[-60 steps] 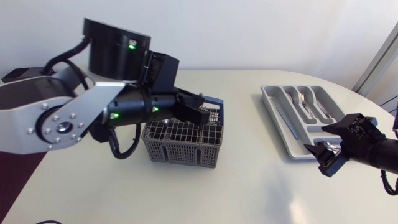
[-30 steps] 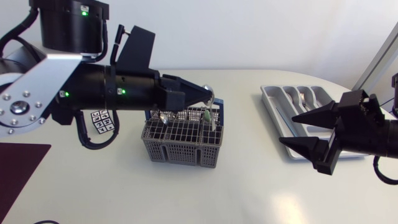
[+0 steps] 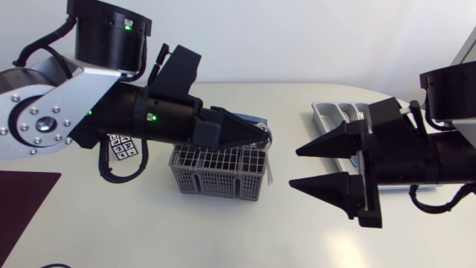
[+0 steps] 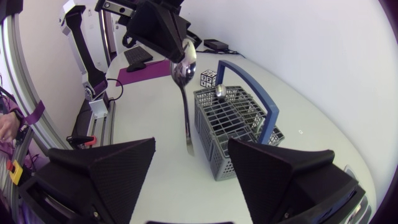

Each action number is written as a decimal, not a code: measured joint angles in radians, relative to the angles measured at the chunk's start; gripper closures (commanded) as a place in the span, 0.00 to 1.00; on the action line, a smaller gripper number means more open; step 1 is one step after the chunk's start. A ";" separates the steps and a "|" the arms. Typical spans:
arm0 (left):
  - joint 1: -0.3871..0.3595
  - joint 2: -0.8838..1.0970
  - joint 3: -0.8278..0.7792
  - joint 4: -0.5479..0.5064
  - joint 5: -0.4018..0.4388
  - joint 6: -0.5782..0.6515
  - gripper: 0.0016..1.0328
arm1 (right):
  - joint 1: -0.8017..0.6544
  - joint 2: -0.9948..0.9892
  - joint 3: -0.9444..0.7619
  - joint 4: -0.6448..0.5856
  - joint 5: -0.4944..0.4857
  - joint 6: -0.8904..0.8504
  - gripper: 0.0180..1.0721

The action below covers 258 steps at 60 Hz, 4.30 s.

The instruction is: Transfer all utensils from the basket to the drawer tray.

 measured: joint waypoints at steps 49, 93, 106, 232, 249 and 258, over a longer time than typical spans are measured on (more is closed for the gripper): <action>-0.048 0.000 0.000 -0.007 0.036 0.000 0.96 | 0.134 0.040 0.009 0.079 0.004 0.073 0.92; 0.060 -0.011 0.100 -0.026 -0.177 -0.008 0.33 | 0.053 0.045 -0.029 0.001 0.079 0.021 0.94; 0.100 -0.023 0.109 -0.150 -0.422 0.056 0.33 | -0.176 0.029 -0.051 -0.038 0.148 -0.130 0.94; 0.124 -0.018 -0.016 -0.255 -0.649 0.109 0.36 | -1.057 0.572 -0.160 0.721 0.344 -0.850 0.10; 0.103 0.015 -0.016 -0.297 -0.651 0.065 0.42 | -0.978 0.324 -0.160 0.458 0.350 -0.716 0.10; 0.109 0.043 -0.015 -0.310 -0.640 0.042 0.46 | -0.862 0.173 -0.171 0.378 0.407 -0.652 0.10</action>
